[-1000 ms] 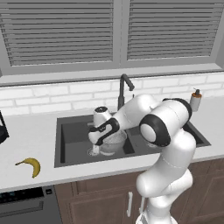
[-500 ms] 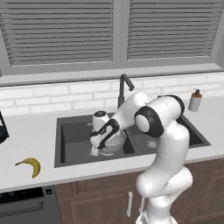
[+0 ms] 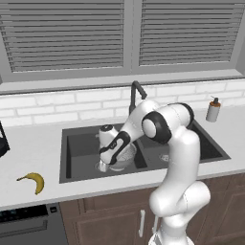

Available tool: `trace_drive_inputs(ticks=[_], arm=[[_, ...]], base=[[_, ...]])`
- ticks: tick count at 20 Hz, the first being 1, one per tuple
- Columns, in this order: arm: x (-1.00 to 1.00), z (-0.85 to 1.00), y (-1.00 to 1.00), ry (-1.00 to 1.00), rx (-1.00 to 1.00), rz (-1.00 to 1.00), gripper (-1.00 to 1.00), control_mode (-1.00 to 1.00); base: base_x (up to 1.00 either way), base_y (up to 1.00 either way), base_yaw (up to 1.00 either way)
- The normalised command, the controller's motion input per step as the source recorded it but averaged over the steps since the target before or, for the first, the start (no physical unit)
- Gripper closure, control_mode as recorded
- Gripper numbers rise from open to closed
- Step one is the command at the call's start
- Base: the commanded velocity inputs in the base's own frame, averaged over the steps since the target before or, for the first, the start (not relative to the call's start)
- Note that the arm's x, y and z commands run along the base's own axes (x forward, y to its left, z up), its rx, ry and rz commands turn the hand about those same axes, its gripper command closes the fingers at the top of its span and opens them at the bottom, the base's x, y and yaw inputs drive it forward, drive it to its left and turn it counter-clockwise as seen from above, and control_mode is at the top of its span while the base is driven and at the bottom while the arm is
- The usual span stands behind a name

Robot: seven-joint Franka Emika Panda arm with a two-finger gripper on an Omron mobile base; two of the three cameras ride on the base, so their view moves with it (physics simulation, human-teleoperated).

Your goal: Put the colander in the sink, put the banana in the colander, and turn on the sink faucet and pour water over the colander.

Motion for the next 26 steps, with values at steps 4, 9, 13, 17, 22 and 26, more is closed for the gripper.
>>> trace_drive_inputs(ticks=[4,9,13,17,22,26], arm=[[0.12,-0.14,0.0,0.02,0.0,0.0,1.0,-1.0],[0.11,-0.17,0.01,0.01,0.0,0.0,1.0,-1.0],[0.25,-0.19,0.04,0.0,0.0,0.0,1.0,-1.0],[0.27,-0.18,0.04,0.0,0.0,0.0,1.0,-1.0],[0.13,-0.08,0.0,0.03,0.0,0.0,-1.0,-1.0],[0.0,0.0,0.0,0.01,0.0,0.0,-1.0,-1.0]], base=[[0.0,0.0,0.0],[0.0,0.0,0.0],[0.0,0.0,0.0],[0.0,0.0,0.0],[0.0,0.0,0.0],[0.0,0.0,0.0]])
